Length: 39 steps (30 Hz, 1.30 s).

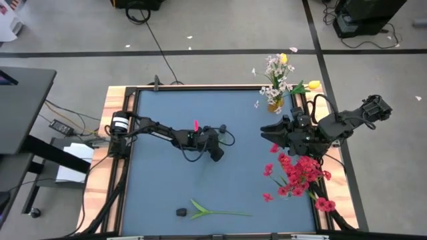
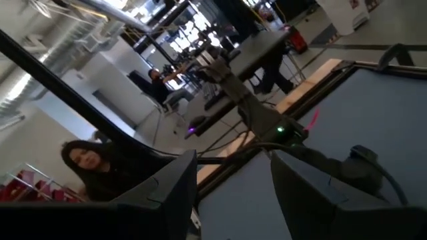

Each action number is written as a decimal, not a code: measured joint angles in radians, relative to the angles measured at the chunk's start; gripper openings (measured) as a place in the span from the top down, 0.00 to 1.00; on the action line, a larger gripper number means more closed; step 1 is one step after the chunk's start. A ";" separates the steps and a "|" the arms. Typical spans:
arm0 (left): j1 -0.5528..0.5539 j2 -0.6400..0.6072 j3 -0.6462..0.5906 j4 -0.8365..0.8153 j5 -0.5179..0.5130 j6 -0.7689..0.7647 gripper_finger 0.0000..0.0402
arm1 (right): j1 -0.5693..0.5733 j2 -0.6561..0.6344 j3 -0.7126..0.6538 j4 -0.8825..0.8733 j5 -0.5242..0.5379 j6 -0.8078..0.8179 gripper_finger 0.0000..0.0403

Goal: Sort flowers into vase by color
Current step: Put the top black flower into the transparent vase

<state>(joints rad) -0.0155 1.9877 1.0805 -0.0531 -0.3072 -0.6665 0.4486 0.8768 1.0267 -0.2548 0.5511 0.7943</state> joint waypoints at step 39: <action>-0.135 -0.578 -0.006 0.456 0.141 0.445 0.99 | -0.033 0.195 0.000 0.178 -0.040 -0.261 0.50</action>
<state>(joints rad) -0.1505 1.4097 1.0740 0.4030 -0.1661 -0.2214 0.4152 1.0718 1.0267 -0.0770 0.5109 0.5333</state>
